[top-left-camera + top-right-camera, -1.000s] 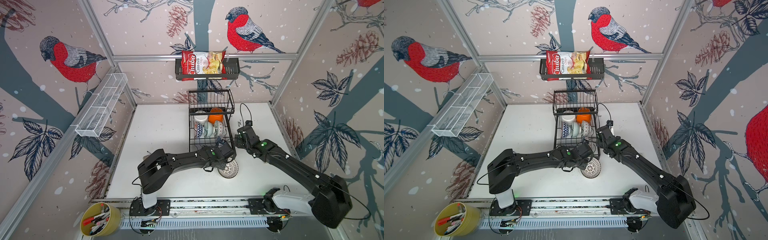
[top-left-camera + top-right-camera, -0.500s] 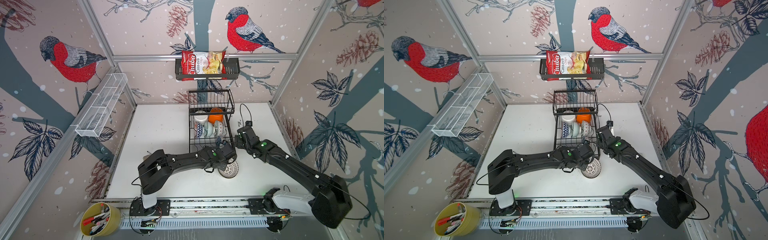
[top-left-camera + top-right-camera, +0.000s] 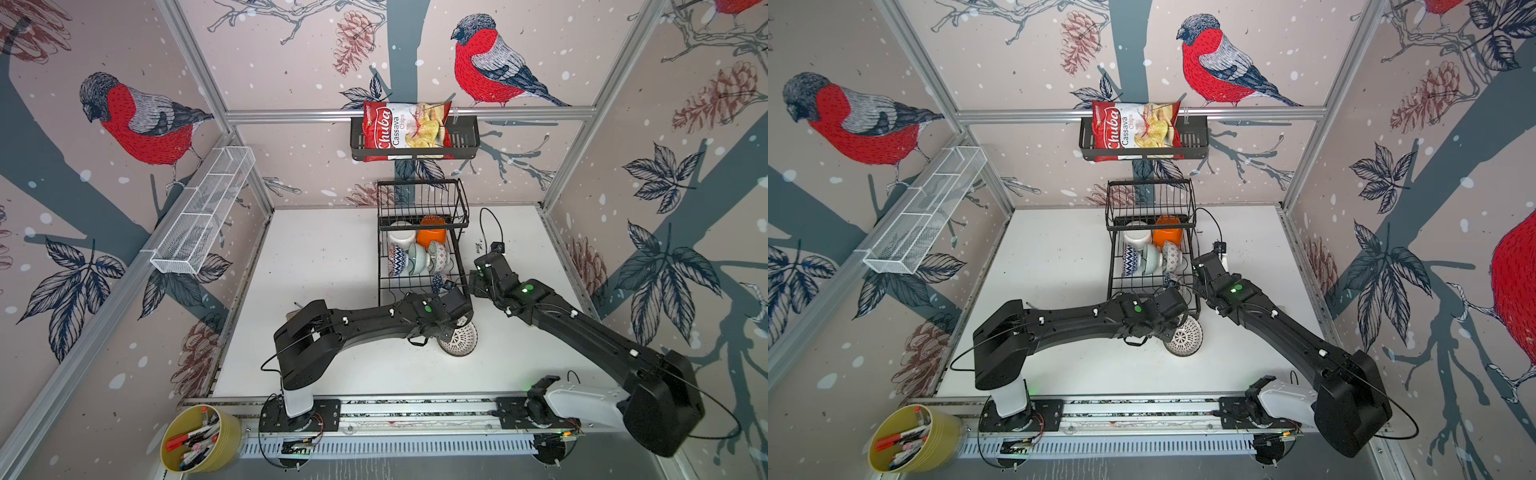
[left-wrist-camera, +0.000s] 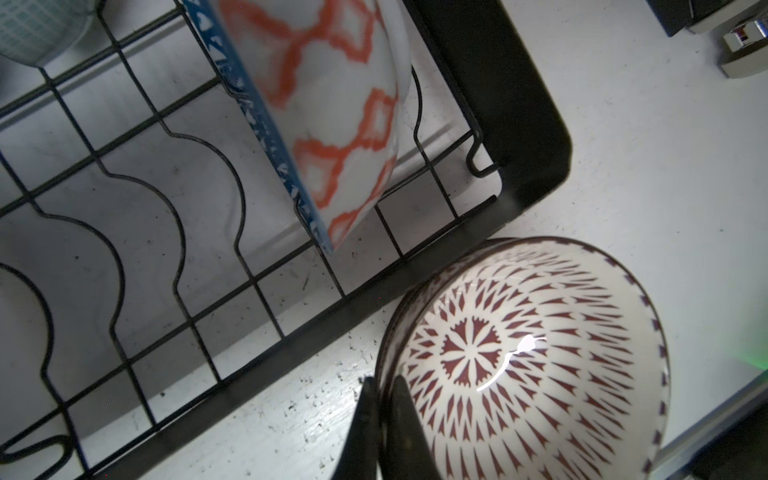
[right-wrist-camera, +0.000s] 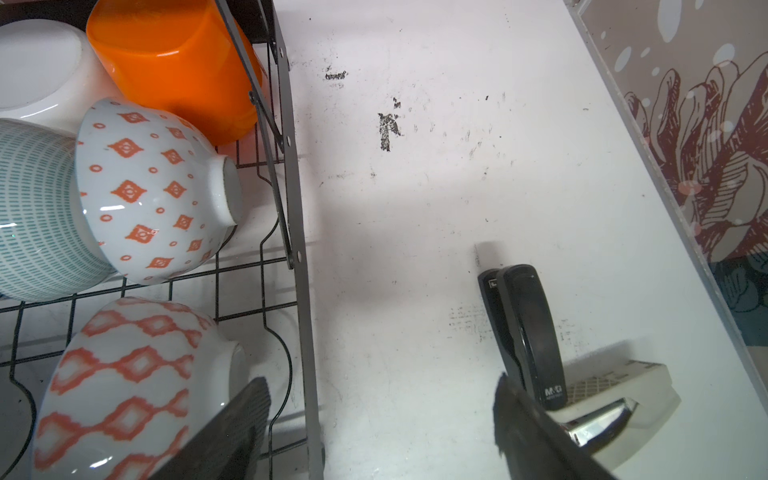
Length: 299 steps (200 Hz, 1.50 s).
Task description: Load the bowls into the dish rack
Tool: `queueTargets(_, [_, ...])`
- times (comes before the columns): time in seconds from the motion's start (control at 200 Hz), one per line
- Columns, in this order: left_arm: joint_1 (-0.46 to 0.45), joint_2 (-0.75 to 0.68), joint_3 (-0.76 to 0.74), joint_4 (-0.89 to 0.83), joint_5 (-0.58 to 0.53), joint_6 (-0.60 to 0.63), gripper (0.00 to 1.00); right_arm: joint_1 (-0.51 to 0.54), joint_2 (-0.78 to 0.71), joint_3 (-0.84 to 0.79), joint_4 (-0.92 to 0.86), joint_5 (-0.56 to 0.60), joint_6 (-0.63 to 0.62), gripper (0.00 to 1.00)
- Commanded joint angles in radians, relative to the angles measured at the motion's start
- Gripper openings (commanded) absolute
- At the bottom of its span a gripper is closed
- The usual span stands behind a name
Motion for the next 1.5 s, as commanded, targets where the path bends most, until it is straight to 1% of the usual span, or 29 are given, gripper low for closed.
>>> queueTargets(0.0, [0.001,-0.02,-0.018,0.031,-0.028,0.009,0.0,0.001,-0.003,0.0,0.008,-0.003,0.007,0.85])
queueTargets(0.195, [0.001,-0.065,-0.058,0.098,-0.005,0.013,0.0,0.0,-0.002,-0.002,0.007,-0.006,0.007,0.85])
queueTargets(0.565, [0.005,-0.121,-0.096,0.166,0.028,0.02,0.0,0.0,-0.006,0.002,0.008,-0.022,0.006,0.85])
queueTargets(0.8, [0.011,-0.171,-0.131,0.193,0.013,0.025,0.0,-0.001,-0.018,0.003,0.019,-0.052,0.0,0.85])
queueTargets(1.111, [0.037,-0.266,-0.178,0.169,-0.048,0.013,0.0,0.005,-0.036,0.032,0.001,-0.061,-0.007,0.84])
queueTargets(1.241, [0.07,-0.314,-0.198,0.141,-0.062,-0.002,0.0,0.03,-0.05,0.057,-0.01,-0.082,-0.023,0.8])
queueTargets(1.346, [0.1,-0.361,-0.221,0.132,-0.074,-0.013,0.0,0.071,-0.057,0.079,-0.017,-0.09,-0.042,0.78])
queueTargets(1.491, [0.13,-0.429,-0.26,0.134,-0.125,-0.027,0.0,0.137,-0.064,0.102,-0.013,-0.1,-0.063,0.75])
